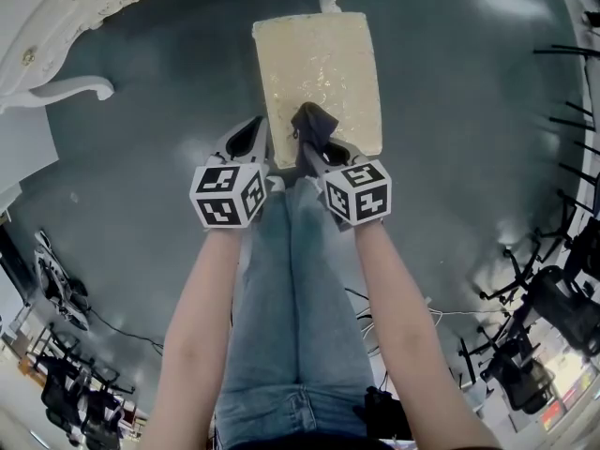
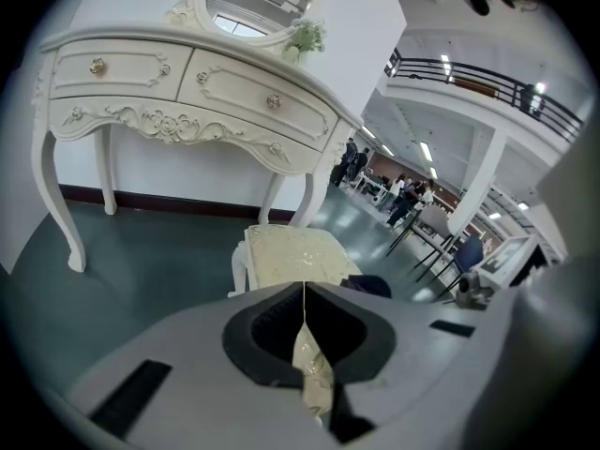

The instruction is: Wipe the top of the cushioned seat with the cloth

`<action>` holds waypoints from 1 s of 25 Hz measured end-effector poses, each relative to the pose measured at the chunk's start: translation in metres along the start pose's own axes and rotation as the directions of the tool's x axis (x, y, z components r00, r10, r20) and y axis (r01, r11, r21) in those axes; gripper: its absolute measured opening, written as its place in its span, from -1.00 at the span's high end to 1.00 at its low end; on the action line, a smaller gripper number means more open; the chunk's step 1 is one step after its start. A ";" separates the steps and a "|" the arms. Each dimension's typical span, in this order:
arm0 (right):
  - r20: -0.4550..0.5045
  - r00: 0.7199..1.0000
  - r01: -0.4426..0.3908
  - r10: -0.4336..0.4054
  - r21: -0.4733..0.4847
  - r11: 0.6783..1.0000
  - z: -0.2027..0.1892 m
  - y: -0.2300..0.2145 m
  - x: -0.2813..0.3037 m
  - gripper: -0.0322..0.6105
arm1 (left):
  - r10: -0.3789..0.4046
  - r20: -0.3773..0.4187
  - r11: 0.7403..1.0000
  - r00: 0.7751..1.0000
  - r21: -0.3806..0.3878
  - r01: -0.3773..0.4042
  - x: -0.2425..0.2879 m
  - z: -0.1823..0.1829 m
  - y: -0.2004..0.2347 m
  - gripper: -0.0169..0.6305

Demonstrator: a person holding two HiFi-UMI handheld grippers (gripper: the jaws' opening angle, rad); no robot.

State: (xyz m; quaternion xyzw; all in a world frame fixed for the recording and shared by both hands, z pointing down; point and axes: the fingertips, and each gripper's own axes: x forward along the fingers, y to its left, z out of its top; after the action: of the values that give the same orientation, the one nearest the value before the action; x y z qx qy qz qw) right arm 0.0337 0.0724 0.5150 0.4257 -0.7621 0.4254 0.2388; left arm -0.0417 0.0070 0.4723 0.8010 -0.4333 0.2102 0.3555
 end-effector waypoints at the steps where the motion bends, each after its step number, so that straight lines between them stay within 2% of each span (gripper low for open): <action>1: 0.007 1.000 0.009 -0.009 0.007 1.000 0.002 -0.007 -0.003 0.76 | -0.002 -0.002 1.000 1.000 0.003 0.002 0.002 0.001 -0.002 0.93; 9: 0.036 0.995 0.092 -0.094 0.054 0.994 0.015 -0.070 -0.039 0.76 | -0.026 -0.016 0.999 1.000 0.029 0.026 0.020 0.009 -0.020 0.93; 19: -0.028 0.977 0.211 -0.211 -0.001 0.978 0.016 -0.153 -0.081 0.76 | -0.026 -0.034 0.999 0.999 0.035 0.027 0.037 0.010 -0.032 0.93; 25: -0.096 0.949 0.295 -0.299 -0.050 0.954 0.010 -0.188 -0.085 0.76 | -0.022 -0.046 0.999 0.999 0.038 0.023 0.045 0.009 -0.034 0.93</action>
State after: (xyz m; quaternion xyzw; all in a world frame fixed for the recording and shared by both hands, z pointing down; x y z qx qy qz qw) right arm 0.2385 0.0499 0.5319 0.5090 -0.6833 0.3927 0.3463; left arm 0.0115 -0.0118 0.4827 0.8076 -0.4120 0.2326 0.3520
